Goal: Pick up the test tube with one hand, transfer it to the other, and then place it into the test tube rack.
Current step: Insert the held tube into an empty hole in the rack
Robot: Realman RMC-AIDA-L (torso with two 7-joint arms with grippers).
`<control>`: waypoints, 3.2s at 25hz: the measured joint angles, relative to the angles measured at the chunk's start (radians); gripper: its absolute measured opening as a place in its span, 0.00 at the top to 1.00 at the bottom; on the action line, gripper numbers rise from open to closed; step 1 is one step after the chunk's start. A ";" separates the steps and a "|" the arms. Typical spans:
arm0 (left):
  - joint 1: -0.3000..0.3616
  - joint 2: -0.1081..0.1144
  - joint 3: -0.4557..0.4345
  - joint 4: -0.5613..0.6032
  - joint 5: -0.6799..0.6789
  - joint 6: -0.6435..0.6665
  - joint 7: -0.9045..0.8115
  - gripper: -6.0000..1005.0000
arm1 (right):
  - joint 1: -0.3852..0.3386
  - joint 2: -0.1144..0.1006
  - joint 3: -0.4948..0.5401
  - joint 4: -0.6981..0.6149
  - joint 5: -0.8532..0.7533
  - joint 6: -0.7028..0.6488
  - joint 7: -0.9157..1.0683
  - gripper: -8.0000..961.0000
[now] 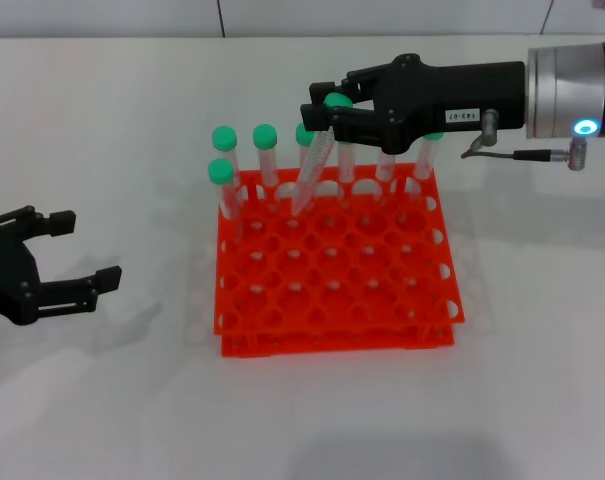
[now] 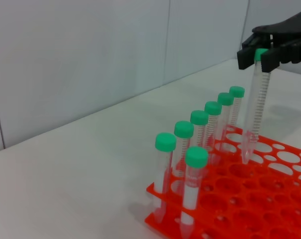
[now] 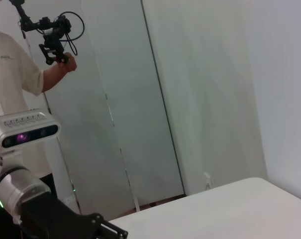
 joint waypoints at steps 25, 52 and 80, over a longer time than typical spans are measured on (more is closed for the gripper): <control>0.015 -0.001 -0.006 -0.083 -0.040 0.001 0.107 0.11 | 0.048 0.004 -0.105 -0.011 0.036 0.088 -0.005 0.72; 0.017 -0.003 -0.005 -0.088 -0.052 0.001 0.120 0.11 | 0.125 0.005 -0.234 -0.002 0.034 0.228 -0.005 0.72; 0.004 0.000 -0.006 -0.101 -0.052 -0.001 0.132 0.11 | 0.128 -0.002 -0.235 0.013 0.014 0.228 0.003 0.72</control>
